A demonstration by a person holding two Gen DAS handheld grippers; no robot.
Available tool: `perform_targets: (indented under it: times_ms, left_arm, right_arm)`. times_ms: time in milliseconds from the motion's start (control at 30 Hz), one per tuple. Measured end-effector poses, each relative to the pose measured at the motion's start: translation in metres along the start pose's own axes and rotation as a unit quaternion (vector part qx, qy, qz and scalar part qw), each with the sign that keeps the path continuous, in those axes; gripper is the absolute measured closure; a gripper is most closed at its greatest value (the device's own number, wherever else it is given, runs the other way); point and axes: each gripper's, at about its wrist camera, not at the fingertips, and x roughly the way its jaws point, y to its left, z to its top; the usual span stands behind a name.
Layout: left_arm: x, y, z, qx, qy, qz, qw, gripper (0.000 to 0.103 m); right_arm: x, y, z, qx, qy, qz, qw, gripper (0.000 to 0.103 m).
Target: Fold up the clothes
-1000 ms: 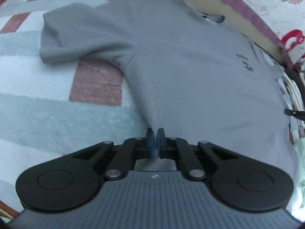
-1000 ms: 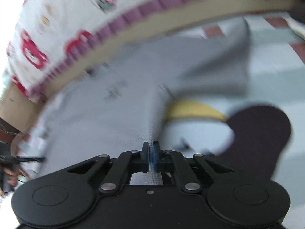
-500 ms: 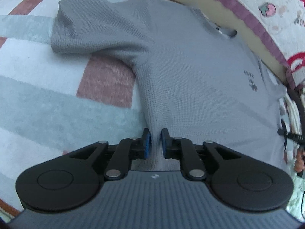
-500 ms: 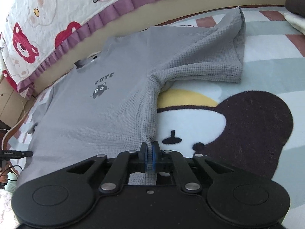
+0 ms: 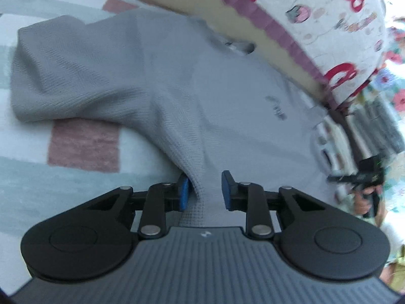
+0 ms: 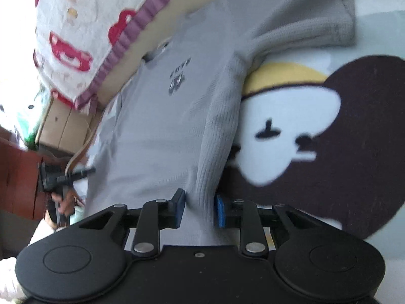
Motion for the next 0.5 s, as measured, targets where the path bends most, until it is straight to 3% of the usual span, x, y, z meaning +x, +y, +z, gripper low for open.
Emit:
perform_targets:
  times_ms: [67,167,200,233,267,300,400,500]
  left_arm:
    - [0.004,-0.001,-0.006,0.010,0.025,0.004,0.9996,0.062]
    - [0.008,0.002,-0.008,0.006,0.024,-0.006,0.9997,0.059]
    - [0.004,0.003,-0.008,-0.003,0.013,-0.014,0.9998,0.062]
    - [0.001,0.005,-0.008,-0.011,0.001,-0.022,0.9997,0.088]
    - [-0.003,0.006,-0.008,-0.019,-0.010,-0.030,0.9993,0.099]
    - [-0.006,0.008,-0.008,-0.027,-0.021,-0.038,0.9987,0.099]
    - [-0.018,0.013,-0.008,-0.049,-0.051,-0.058,0.9958,0.099]
    - [-0.028,0.022,-0.011,-0.065,-0.068,-0.066,0.9934,0.099]
  right_arm:
    - [0.001,0.005,0.004,-0.005,-0.016,-0.001,1.000,0.059]
    - [0.014,0.011,0.004,-0.014,0.025,0.025,0.999,0.058]
    - [0.016,0.014,0.001,-0.021,0.034,0.036,0.999,0.058]
    - [0.018,0.017,-0.001,-0.028,0.043,0.047,0.998,0.060]
    - [0.017,0.020,-0.002,-0.033,0.036,0.057,0.997,0.073]
    - [0.012,0.023,0.000,-0.035,0.012,0.068,0.997,0.089]
    - [-0.014,0.022,0.010,-0.017,-0.070,0.104,0.992,0.091]
    - [-0.031,0.019,0.014,-0.026,-0.088,0.089,0.992,0.091]
